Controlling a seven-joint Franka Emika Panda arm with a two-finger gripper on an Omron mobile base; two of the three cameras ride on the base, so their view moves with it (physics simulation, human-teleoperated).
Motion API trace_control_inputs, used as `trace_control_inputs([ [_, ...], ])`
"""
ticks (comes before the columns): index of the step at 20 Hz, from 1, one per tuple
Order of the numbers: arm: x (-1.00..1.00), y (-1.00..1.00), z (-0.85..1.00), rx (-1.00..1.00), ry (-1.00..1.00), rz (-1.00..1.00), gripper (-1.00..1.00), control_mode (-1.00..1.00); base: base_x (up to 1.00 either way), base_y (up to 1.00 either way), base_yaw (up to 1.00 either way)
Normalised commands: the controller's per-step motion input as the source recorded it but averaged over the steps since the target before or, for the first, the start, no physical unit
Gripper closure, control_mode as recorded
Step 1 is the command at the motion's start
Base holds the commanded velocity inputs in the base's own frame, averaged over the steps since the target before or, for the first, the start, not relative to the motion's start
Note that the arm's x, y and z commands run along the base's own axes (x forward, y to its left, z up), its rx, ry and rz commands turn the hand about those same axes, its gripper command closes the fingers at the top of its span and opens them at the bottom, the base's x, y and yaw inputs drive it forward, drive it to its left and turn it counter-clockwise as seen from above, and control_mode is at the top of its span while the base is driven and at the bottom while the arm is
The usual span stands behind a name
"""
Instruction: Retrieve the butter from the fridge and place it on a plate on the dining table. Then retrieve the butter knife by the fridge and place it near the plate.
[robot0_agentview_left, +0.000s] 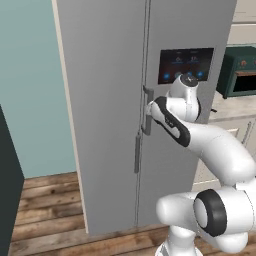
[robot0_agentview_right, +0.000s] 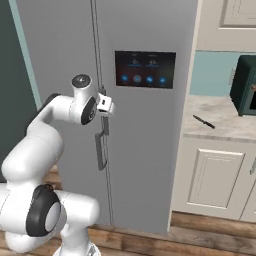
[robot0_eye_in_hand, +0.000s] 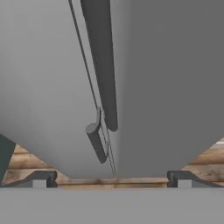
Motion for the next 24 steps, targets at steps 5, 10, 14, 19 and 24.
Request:
trace_control_inputs([
  [5,0.21,0.04,-0.01,-0.04,-0.17,-0.02,-1.00,-1.00,0.00,0.00,0.00],
  [10,0.26,0.02,0.00,0.00,-0.08,0.00,-1.00,-1.00,0.00,0.00,0.00],
  [14,0.42,0.00,0.00,0.00,0.00,0.00,-1.00,-1.00,0.00,0.00,0.00],
  [19,0.45,0.00,0.00,0.00,0.00,0.00,-1.00,-1.00,0.00,0.00,0.00],
  [24,0.35,0.00,0.00,0.00,0.00,0.00,-1.00,-1.00,0.00,0.00,0.00],
])
